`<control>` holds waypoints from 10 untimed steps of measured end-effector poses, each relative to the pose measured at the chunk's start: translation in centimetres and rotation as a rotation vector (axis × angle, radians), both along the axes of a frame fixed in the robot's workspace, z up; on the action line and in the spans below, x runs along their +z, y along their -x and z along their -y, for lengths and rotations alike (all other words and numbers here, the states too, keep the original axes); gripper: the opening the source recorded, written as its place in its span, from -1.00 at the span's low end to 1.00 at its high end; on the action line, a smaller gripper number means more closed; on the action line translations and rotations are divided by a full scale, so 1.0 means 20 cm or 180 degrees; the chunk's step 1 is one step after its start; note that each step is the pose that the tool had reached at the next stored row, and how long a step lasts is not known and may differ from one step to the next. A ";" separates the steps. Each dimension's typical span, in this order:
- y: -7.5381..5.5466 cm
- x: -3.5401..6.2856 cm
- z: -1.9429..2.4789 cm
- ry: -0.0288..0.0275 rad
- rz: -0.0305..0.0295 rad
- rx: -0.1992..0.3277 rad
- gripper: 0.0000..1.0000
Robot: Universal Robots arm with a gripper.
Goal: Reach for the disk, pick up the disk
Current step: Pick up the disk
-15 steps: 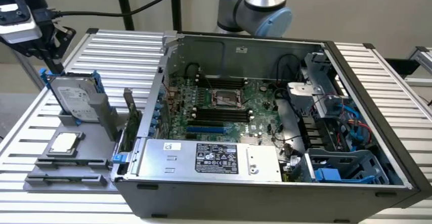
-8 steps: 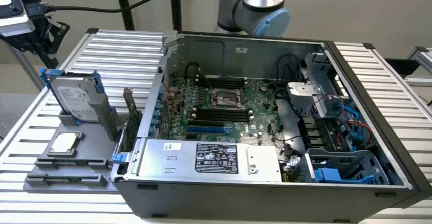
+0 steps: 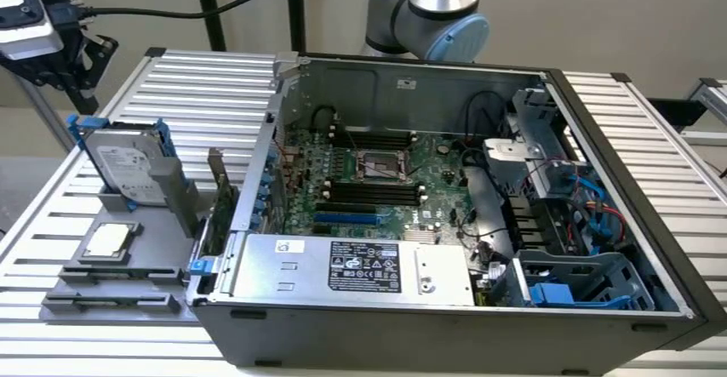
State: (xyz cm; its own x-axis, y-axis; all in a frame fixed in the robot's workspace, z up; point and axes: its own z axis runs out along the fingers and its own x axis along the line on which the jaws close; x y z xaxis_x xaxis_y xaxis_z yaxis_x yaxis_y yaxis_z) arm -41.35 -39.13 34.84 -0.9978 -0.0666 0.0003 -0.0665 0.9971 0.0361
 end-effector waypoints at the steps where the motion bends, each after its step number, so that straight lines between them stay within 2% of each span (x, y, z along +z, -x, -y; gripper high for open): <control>1: 0.00 0.001 0.000 0.0000 0.0000 0.0056 -0.79; 10: 0.00 0.014 0.000 0.0000 0.0000 0.0576 -0.79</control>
State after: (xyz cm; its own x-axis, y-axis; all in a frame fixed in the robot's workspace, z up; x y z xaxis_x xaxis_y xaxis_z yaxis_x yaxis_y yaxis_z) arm -41.35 -39.13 35.11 -0.9695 -0.2450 0.0005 -0.2448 0.9689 0.0360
